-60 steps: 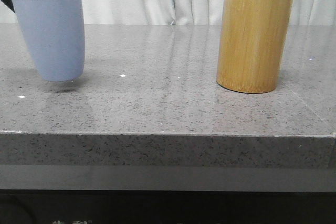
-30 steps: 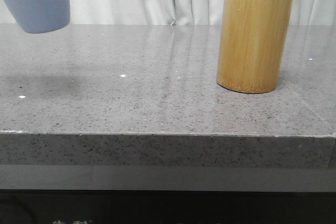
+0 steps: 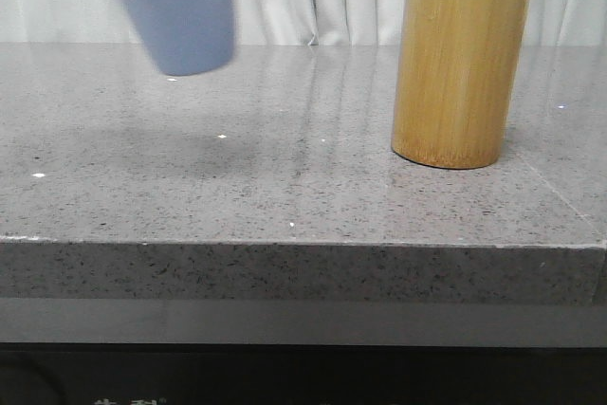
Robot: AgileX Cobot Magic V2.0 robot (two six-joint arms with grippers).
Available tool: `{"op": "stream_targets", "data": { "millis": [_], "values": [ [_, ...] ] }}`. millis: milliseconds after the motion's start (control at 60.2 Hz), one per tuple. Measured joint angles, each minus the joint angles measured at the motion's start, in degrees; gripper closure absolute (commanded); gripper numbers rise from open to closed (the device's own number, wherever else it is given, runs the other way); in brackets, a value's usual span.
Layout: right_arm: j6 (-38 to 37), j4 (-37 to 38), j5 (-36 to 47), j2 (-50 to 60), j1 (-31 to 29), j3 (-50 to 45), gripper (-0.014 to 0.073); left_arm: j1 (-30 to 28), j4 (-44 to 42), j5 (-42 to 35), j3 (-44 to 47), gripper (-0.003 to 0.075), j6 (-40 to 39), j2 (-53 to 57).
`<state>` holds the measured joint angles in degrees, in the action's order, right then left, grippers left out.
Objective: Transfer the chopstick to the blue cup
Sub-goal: 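Lift the blue cup with the left gripper and carry it beside the bamboo holder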
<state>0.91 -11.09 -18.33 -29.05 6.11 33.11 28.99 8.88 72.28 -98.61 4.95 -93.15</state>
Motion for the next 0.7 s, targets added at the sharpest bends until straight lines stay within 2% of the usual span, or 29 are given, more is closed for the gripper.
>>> {"op": "stream_targets", "data": {
  "millis": [183,349,548,631,698],
  "values": [
    [0.0,0.0,0.0,0.0,0.0,0.0,-0.0041,4.7,0.2,-0.1,-8.1,0.0739,0.0,-7.8],
    [0.0,0.0,0.0,0.0,0.0,0.0,-0.0041,5.5,0.2,-0.1,-12.8,0.0738,0.0,-12.6],
    [0.0,0.0,0.0,0.0,0.0,0.0,-0.0041,5.5,-0.6,-0.2,-13.7,0.0734,0.0,-16.1],
    [0.0,0.0,0.0,0.0,0.0,0.0,-0.0041,5.5,-0.7,-0.2,-13.7,0.0704,0.0,-16.8],
    [0.0,0.0,0.0,0.0,0.0,0.0,-0.0041,5.5,-0.9,-0.2,-13.7,0.0643,0.0,-17.4]
  ]
}}
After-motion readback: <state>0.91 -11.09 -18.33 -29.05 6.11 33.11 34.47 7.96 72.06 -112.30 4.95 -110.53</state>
